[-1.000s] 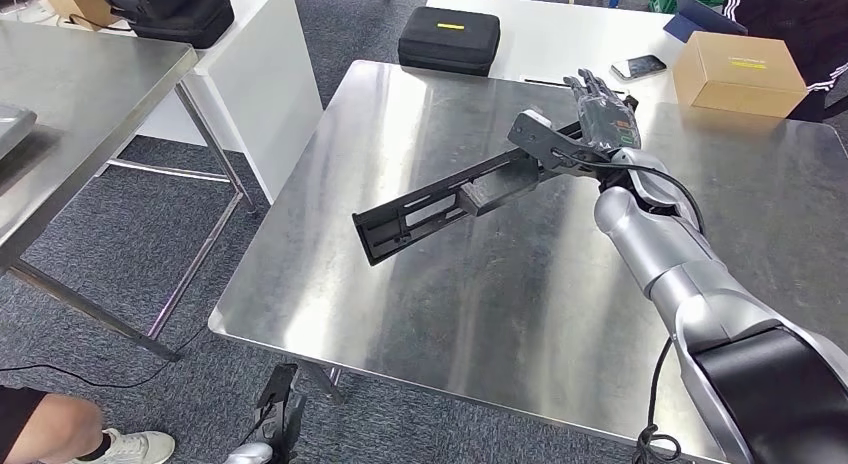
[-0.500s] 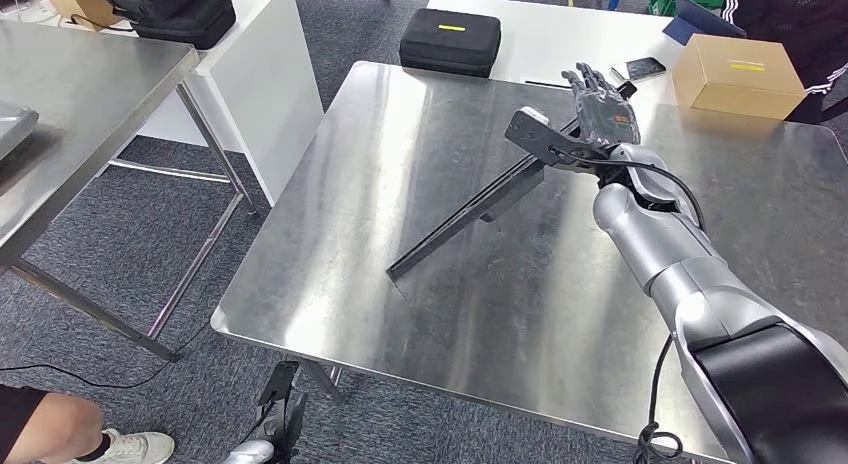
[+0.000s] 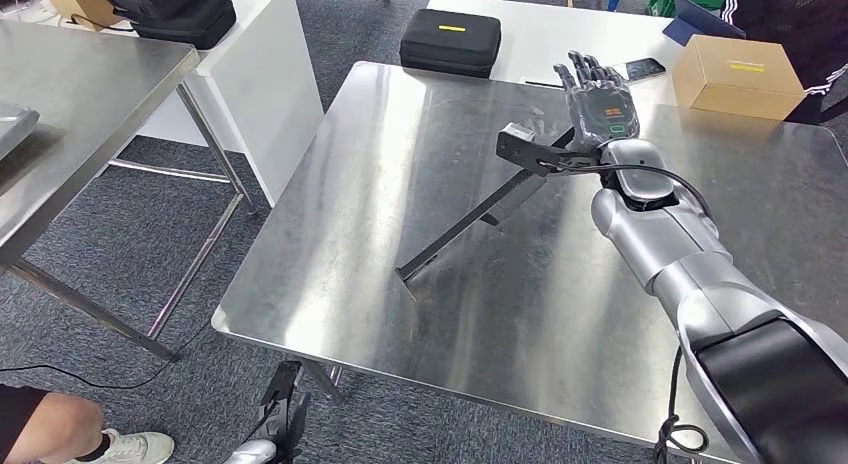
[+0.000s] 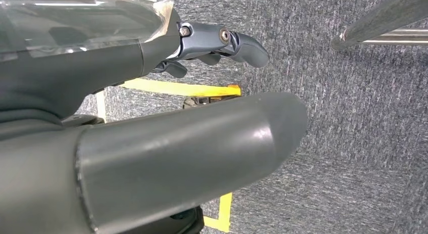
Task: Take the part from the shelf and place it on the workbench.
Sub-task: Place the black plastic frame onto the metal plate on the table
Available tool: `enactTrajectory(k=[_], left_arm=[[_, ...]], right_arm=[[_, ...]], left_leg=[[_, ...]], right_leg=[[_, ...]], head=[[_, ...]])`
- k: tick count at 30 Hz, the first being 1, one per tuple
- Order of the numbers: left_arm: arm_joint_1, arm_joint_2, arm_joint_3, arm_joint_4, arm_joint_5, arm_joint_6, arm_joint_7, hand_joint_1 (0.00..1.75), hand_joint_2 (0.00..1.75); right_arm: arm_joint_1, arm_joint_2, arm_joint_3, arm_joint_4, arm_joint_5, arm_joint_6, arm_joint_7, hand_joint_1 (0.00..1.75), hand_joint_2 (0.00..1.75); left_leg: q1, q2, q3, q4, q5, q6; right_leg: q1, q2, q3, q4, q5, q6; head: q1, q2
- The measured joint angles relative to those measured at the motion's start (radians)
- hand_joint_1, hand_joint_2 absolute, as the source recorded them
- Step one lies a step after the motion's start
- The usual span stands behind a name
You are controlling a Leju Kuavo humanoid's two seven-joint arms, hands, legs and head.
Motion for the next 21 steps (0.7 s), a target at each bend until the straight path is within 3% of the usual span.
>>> enactTrajectory(k=[11, 21], left_arm=[[-0.001, -0.001, -0.006, 0.0, 0.009, 0.002, -0.013, 0.0, 0.0], [-0.001, -0.001, -0.006, 0.0, 0.021, 0.005, -0.013, 0.0, 0.0]], right_arm=[[-0.011, -0.002, 0.1, 0.002, 0.141, -0.069, 0.041, 0.0, 1.75], [-0.011, 0.009, 0.126, 0.009, 0.132, -0.082, 0.04, 0.0, 1.75]], left_leg=[[0.0, 0.0, 0.0, 0.0, 0.0, 0.0], [0.0, 0.0, 0.0, 0.0, 0.0, 0.0]], right_leg=[[0.0, 0.0, 0.0, 0.0, 0.0, 0.0], [0.0, 0.0, 0.001, 0.0, 0.0, 0.0]], head=[[0.0, 0.0], [0.0, 0.0]])
